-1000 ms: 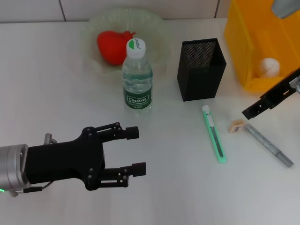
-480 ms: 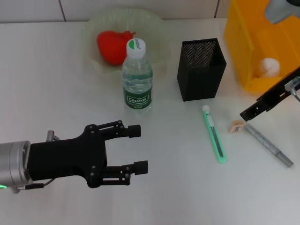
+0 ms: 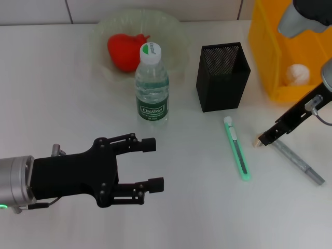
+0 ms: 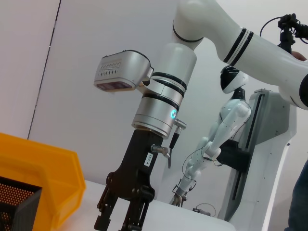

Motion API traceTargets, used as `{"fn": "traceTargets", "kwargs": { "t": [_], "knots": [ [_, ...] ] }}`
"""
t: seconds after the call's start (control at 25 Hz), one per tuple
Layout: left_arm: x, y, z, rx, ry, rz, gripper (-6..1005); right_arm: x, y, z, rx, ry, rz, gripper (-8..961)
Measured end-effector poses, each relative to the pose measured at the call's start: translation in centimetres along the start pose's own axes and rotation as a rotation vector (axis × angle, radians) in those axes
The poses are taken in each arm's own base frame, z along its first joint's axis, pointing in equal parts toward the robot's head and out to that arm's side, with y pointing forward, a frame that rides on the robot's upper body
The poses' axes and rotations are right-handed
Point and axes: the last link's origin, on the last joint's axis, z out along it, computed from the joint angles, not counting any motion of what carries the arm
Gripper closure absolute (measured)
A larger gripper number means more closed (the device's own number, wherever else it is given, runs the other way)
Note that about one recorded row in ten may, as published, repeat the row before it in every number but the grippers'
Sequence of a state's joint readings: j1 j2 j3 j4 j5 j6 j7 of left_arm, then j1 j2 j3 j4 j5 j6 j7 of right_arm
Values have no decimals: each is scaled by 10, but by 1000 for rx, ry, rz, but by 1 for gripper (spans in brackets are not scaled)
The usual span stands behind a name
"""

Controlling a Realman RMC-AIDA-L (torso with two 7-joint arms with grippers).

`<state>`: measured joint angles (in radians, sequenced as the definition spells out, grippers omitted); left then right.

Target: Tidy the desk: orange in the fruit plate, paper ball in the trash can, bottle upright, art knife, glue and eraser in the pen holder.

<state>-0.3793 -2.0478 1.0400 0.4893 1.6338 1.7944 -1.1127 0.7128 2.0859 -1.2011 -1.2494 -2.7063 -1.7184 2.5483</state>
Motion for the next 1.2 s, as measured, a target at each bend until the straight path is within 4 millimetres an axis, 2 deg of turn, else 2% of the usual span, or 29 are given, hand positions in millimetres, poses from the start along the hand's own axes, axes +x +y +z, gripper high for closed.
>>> {"fn": "traceTargets", "kwargs": {
  "t": [0.12,0.44,0.56,0.92,0.96,1.2],
  "knots": [
    [0,0,0,0,1,-1,186,2,1,0,-1,16,5,322],
    [-2,1,-2,10,-1,-3,186,16,-13,2,67,43,69,334],
    [-2,0,-2,13,-3,-2,186,15,-12,3,51,16,70,339],
    [-1,-1,-2,5,-10,-8,187,-8,-2,1,10,-104,47,353],
    [-1,-1,-2,7,-12,-10,187,-15,2,8,-11,-135,46,354],
    [-1,-2,-2,6,-12,-11,187,-24,15,32,-3,-130,41,363]
  ]
}}
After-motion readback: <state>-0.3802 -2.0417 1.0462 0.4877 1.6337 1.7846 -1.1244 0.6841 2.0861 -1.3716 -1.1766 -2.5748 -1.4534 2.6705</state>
